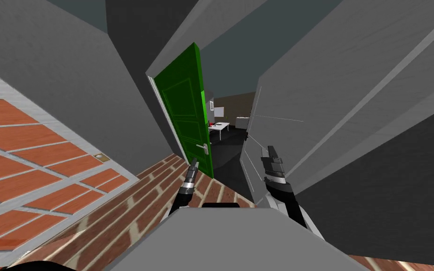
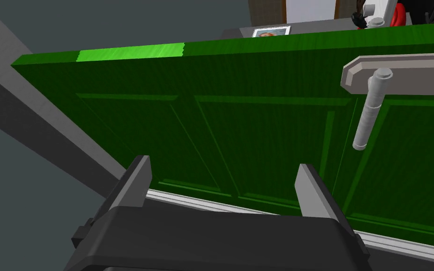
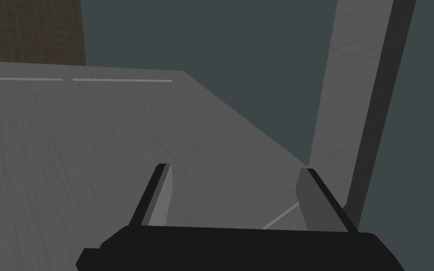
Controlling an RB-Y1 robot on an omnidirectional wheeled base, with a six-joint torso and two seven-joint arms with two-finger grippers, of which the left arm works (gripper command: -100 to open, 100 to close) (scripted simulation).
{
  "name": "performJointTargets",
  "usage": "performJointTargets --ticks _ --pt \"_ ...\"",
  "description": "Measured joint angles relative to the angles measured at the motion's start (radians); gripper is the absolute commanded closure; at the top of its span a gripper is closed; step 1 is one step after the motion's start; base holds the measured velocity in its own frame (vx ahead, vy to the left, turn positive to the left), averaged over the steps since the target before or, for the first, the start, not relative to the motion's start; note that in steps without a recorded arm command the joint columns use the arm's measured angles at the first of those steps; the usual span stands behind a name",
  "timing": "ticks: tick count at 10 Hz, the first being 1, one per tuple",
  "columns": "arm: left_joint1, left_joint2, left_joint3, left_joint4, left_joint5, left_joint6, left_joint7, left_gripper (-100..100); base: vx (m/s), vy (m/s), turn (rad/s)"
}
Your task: Push the door open
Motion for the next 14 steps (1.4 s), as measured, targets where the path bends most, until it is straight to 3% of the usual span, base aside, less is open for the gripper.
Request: performJointTargets --ticks 5,8,11,14 --pt "0.013 0.014 -0.055 0.063 0.044 0.020 -0.009 -100 0.085 0.183 -0.197" --pt "0.038 0.034 -0.083 0.090 0.071 0.020 -0.008 -100 0.111 0.189 -0.209" --pt "0.039 0.053 -0.105 0.131 0.103 0.033 -0.004 -100 0.121 0.218 -0.171" --pt "0.050 0.060 -0.132 0.158 0.124 0.040 -0.008 -100 0.084 0.184 -0.142"
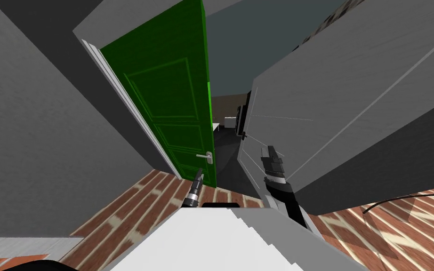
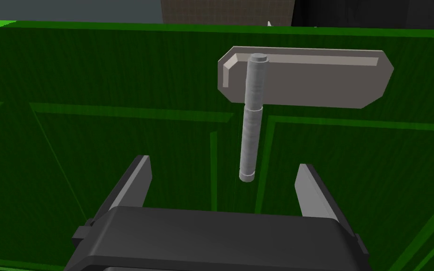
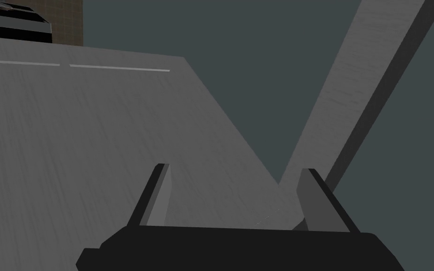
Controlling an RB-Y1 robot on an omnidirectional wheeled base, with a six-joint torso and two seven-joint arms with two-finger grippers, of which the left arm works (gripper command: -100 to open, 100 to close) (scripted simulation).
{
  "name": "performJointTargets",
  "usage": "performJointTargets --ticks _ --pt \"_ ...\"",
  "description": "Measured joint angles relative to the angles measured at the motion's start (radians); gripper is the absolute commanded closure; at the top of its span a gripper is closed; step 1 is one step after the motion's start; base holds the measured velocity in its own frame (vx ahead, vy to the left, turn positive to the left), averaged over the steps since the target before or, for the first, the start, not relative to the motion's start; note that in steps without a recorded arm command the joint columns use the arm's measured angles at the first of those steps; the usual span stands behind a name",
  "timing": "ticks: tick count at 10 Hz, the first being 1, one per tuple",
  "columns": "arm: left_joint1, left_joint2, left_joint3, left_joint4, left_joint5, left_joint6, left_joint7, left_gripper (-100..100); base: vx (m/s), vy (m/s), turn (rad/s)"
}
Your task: Push the door open
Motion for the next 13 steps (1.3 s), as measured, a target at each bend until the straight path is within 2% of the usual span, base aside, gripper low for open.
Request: performJointTargets --ticks 1,4,7,12,13 --pt "0.005 0.003 -0.007 0.001 0.006 0.007 -0.001 -100 0.072 0.215 -0.132" --pt "0.010 0.012 -0.024 0.030 0.023 0.007 0.000 -100 0.096 0.140 -0.072" --pt "-0.005 0.005 -0.017 0.043 0.024 0.011 0.002 -100 0.165 -0.011 -0.024" --pt "-0.048 -0.018 0.003 0.070 0.025 0.033 0.008 -100 0.195 -0.027 -0.019" --pt "-0.049 -0.019 0.004 0.071 0.025 0.033 0.008 100 -0.013 -0.001 0.005"
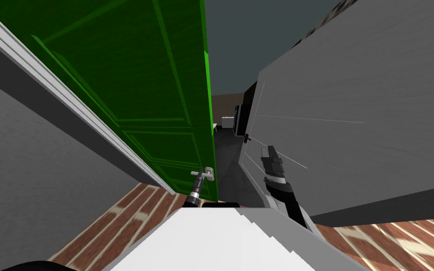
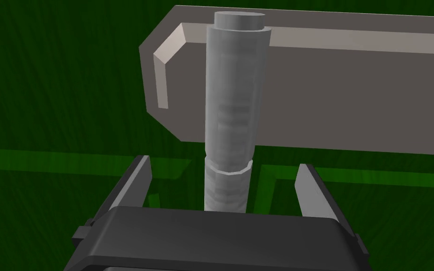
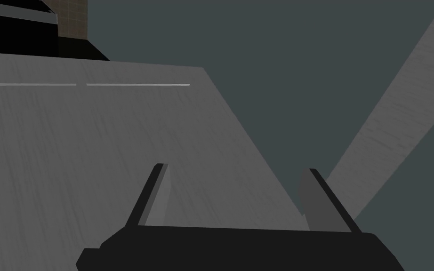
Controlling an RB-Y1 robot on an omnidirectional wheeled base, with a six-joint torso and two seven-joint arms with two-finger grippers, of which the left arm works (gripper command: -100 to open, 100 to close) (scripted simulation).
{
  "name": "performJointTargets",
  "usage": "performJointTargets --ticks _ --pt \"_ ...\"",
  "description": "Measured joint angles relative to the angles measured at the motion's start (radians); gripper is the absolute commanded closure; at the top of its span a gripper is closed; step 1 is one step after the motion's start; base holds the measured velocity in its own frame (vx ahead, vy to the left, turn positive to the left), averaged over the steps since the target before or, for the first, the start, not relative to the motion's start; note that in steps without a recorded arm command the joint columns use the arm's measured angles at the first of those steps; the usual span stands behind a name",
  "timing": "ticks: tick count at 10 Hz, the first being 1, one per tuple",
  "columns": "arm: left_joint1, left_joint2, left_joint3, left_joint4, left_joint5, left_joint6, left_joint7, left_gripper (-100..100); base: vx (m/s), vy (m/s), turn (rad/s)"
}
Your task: Push the door open
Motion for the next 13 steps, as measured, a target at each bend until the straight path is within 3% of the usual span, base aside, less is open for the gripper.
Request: performJointTargets --ticks 5,8,13 --pt "-0.004 0.000 0.002 -0.003 0.000 0.000 -0.001 100 -0.010 0.001 -0.005" --pt "-0.002 -0.005 0.011 0.007 0.001 0.013 -0.003 100 0.133 -0.037 0.047" --pt "-0.026 -0.032 0.051 0.027 0.004 0.020 -0.008 100 0.159 -0.064 0.053"
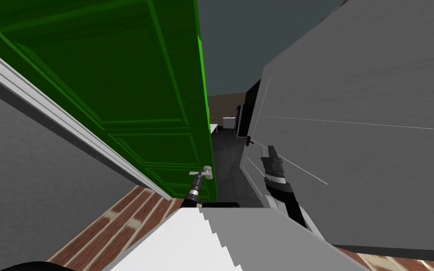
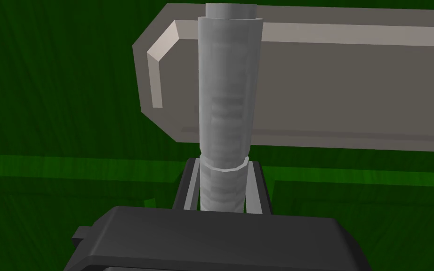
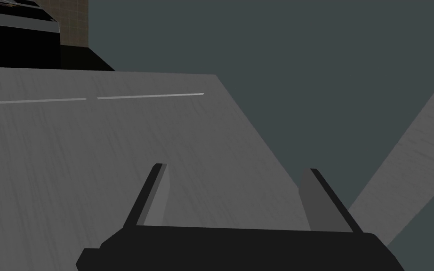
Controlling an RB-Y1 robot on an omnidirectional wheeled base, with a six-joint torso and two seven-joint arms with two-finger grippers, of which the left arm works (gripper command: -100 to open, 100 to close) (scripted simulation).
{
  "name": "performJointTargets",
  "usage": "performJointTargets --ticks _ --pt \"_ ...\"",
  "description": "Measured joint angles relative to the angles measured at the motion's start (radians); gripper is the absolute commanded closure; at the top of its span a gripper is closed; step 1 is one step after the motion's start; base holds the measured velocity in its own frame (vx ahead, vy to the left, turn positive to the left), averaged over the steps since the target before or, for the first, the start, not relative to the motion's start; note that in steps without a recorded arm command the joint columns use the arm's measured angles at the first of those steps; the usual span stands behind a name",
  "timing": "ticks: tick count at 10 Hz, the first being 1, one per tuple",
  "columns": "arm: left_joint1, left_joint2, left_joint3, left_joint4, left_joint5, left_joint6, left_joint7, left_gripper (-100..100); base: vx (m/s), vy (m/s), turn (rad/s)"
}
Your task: Push the door open
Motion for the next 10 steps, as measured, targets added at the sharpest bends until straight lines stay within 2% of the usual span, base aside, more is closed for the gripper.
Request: performJointTargets --ticks 6,10 --pt "-0.038 -0.036 0.067 0.023 0.007 0.019 -0.008 100 0.111 -0.069 0.057" --pt "-0.045 -0.053 0.105 0.023 0.011 0.039 -0.011 100 0.094 -0.059 0.059"
